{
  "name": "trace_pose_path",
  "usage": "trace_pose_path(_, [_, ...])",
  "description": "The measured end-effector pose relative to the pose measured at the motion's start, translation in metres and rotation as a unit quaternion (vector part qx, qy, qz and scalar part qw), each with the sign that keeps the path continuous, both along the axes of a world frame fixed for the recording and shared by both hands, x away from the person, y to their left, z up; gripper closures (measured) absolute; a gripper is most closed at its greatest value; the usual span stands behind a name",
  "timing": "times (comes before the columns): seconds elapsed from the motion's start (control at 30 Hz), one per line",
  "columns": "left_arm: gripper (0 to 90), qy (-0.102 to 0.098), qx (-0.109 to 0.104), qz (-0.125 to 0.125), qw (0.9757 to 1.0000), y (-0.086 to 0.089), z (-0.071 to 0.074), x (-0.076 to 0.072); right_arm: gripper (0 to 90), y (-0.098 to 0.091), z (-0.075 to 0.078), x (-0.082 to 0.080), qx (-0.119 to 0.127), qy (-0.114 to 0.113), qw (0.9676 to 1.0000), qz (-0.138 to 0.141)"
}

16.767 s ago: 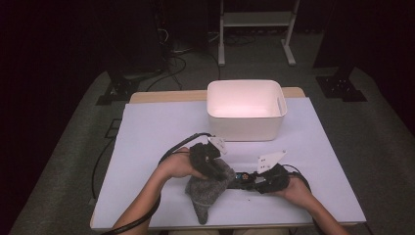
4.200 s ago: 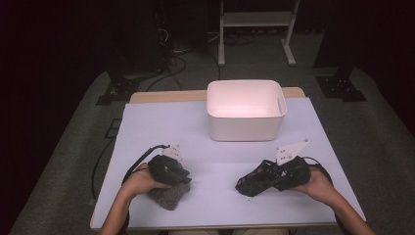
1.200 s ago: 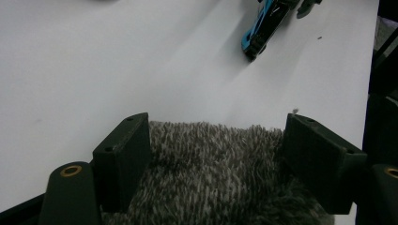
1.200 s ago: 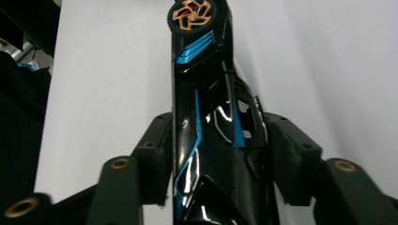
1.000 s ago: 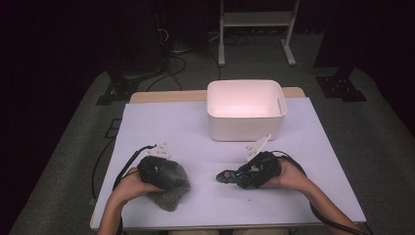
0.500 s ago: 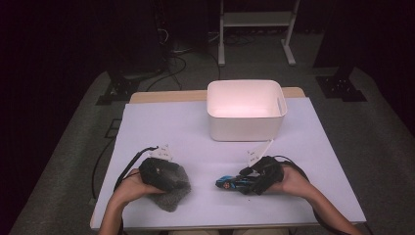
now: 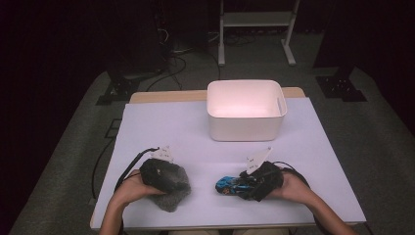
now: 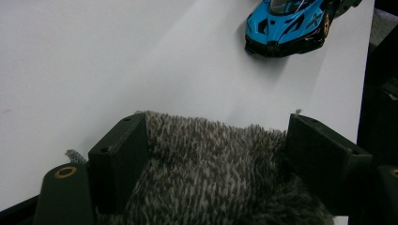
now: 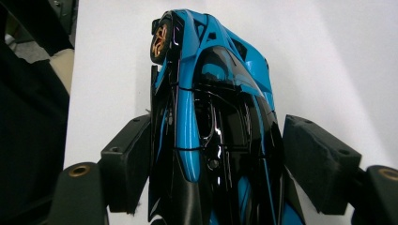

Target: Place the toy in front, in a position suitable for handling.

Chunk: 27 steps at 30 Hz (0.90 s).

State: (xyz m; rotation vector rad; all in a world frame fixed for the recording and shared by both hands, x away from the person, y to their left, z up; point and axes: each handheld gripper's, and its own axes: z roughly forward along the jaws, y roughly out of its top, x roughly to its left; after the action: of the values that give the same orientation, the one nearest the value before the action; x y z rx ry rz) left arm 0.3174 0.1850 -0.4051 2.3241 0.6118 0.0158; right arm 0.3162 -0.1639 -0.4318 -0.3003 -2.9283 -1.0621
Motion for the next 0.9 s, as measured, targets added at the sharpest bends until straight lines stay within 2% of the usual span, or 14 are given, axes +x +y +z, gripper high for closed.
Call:
trace_pose_path(0.37, [21.2, 0.003, 0.002, -0.004, 1.0, 0.0, -0.001, -0.001, 23.8, -0.003, -0.002, -0.007, 0.017, -0.011, 0.9998, -0.008])
trace_pose_path(0.43, [21.2, 0.004, 0.002, -0.004, 1.0, 0.0, 0.0, 0.0, 27.3, -0.004, -0.002, -0.01, 0.024, -0.009, 0.9996, -0.006])
trace_pose_path(0.47, [21.2, 0.003, 0.001, -0.003, 1.0, 0.0, -0.001, 0.0, 27.9, -0.004, -0.002, -0.012, 0.024, -0.019, 0.9995, 0.0])
trace_pose_path(0.57, [21.1, 0.004, 0.003, -0.007, 1.0, -0.002, 0.0, 0.0, 30.2, -0.004, 0.0, -0.016, 0.025, -0.025, 0.9994, 0.003])
trace_pose_path(0.6, [21.1, 0.004, 0.004, -0.008, 1.0, -0.002, 0.0, 0.0, 23.8, -0.003, -0.001, -0.016, 0.01, -0.036, 0.9993, -0.006])
trace_pose_path(0.63, [21.1, 0.004, 0.004, -0.008, 1.0, -0.003, 0.0, -0.001, 24.4, -0.003, -0.002, -0.015, 0.005, -0.028, 0.9994, -0.017])
trace_pose_path(0.8, [20.4, 0.005, 0.001, -0.004, 1.0, 0.0, -0.001, 0.0, 24.3, -0.008, -0.006, -0.011, 0.033, 0.003, 0.9993, -0.018])
trace_pose_path(0.9, [20.0, 0.003, 0.0, -0.004, 1.0, 0.0, -0.001, 0.0, 23.6, -0.01, -0.007, -0.008, 0.038, 0.009, 0.999, -0.02])
